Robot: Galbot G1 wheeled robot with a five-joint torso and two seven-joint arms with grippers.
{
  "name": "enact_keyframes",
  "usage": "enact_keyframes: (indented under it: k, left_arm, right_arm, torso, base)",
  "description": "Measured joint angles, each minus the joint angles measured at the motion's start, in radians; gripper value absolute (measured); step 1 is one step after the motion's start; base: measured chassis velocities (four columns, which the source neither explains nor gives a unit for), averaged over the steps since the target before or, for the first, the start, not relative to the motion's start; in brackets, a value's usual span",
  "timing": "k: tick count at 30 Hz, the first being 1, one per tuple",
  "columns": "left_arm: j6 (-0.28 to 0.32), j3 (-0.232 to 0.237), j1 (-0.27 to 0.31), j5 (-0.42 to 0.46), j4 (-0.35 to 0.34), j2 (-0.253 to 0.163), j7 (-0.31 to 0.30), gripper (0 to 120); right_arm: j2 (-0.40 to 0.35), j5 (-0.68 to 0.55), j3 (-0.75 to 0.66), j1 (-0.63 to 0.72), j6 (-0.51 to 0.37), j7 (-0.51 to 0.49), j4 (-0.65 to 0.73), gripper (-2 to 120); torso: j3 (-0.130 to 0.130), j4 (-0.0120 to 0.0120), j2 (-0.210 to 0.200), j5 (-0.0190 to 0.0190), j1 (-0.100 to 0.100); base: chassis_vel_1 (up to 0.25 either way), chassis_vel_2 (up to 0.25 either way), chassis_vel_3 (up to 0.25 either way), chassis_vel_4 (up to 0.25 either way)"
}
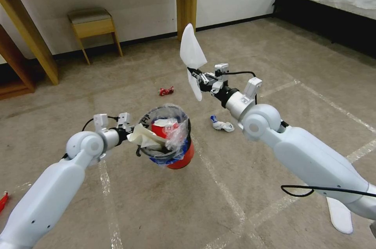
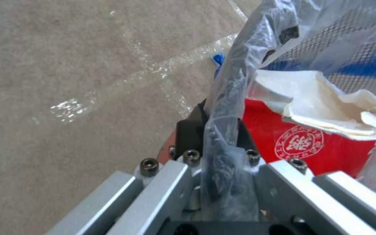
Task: Pick up the trash bin and place the garbage on the floor into it.
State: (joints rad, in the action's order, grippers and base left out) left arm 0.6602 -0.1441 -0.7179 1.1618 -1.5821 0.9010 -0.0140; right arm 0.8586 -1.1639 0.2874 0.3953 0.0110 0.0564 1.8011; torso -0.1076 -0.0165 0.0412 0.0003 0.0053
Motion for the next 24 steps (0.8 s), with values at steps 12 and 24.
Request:
enact_keyframes:
  k: [12,24]
  left_arm:
    - [0.007,0.060,0.027,-0.001,0.019,0.011,0.018,1]
    - [0.027,0.051,-0.013,0.058,-0.065,-0.021,-0.016,1]
  right_arm:
    - [-0.003,0.002,-0.041,0.043,0.069,0.078,0.079,0]
    - [0.062,0.062,0.006,0.083,0.113,0.142,0.069,0]
  torso:
    - [0.000,0.0001,0.000,-0.0003,0.000]
    - [0.000,0.0004,0.000,-0.0003,0.000]
  base:
    - [0.000,0.000,0.000,0.000]
    - [0.000,0.000,0.000,0.000]
